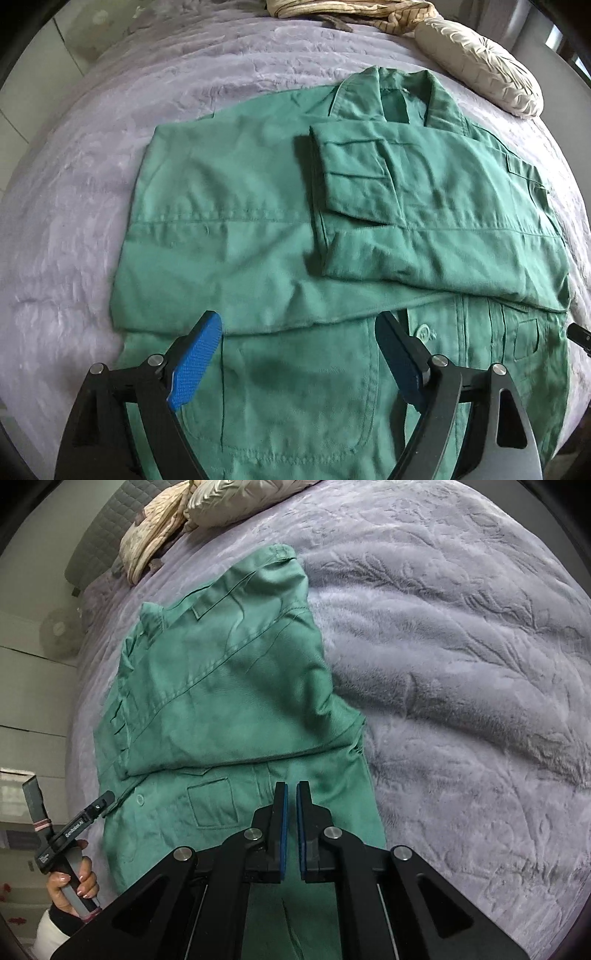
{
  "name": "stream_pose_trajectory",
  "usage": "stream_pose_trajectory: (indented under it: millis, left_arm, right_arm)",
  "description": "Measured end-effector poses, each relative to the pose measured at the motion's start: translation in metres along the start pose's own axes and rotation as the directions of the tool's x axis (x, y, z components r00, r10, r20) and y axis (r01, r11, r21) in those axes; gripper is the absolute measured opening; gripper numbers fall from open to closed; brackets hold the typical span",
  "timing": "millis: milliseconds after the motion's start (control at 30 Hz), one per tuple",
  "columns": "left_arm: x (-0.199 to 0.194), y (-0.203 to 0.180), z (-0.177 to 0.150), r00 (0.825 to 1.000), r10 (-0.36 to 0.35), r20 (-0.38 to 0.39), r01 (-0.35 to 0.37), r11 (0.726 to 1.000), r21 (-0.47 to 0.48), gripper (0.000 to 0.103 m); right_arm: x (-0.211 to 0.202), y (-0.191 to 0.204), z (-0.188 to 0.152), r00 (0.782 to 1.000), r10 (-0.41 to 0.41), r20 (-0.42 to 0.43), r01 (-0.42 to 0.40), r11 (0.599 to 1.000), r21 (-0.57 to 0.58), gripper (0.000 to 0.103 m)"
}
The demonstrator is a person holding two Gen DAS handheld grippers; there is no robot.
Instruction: Fold large clothes
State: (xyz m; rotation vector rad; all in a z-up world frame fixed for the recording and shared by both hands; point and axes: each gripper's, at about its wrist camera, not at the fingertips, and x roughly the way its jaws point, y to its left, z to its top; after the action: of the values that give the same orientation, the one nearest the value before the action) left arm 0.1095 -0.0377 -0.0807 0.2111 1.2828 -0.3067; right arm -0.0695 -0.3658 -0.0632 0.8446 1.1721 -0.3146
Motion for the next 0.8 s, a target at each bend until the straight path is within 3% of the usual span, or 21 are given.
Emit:
stream_pose_trajectory:
  millis: [167, 233, 267, 300, 567, 667, 733, 800]
  left_arm:
    - [-0.012, -0.004, -0.010, 1.000, 0.015, -0.002, -0.015, 1.000, 0.000, 0.086]
    - [-0.018, -0.007, -0.017, 1.000, 0.022, -0.004, -0.022, 1.000, -0.008, 0.103]
    - [-0.019, -0.006, -0.017, 1.000, 0.025, 0.001, -0.025, 1.000, -0.014, 0.103]
    - [-0.021, -0.007, -0.020, 1.000, 0.027, 0.002, -0.027, 0.999, -0.018, 0.103]
    - [-0.037, -0.012, -0.040, 0.998, 0.038, -0.042, -0.040, 0.998, -0.037, 0.103]
    - [-0.044, -0.013, -0.046, 0.997, 0.037, -0.062, -0.040, 0.998, -0.045, 0.103]
    - [-0.049, -0.013, -0.051, 0.997, 0.035, -0.069, -0.039, 0.998, -0.045, 0.103]
    - [-0.054, -0.013, -0.055, 0.996, 0.041, -0.077, -0.044, 0.998, -0.039, 0.103]
  right_arm:
    - [-0.003, 0.002, -0.003, 1.000, 0.016, -0.022, -0.016, 1.000, -0.013, 0.009]
    - [-0.005, 0.003, -0.004, 0.999, 0.019, -0.030, -0.019, 1.000, -0.020, 0.032]
    - [-0.006, 0.004, -0.005, 0.999, 0.015, -0.030, -0.016, 1.000, -0.023, 0.056]
    - [-0.008, 0.004, -0.006, 1.000, 0.018, -0.024, -0.019, 0.999, -0.027, 0.064]
    - [-0.019, 0.012, -0.016, 0.998, 0.032, -0.062, -0.034, 0.998, -0.045, 0.066]
    - [-0.025, 0.016, -0.025, 0.996, 0.049, -0.075, -0.053, 0.997, -0.057, 0.080]
    - [-0.030, 0.020, -0.030, 0.996, 0.054, -0.070, -0.059, 0.996, -0.070, 0.081]
    - [-0.034, 0.023, -0.034, 0.997, 0.055, -0.060, -0.059, 0.995, -0.078, 0.096]
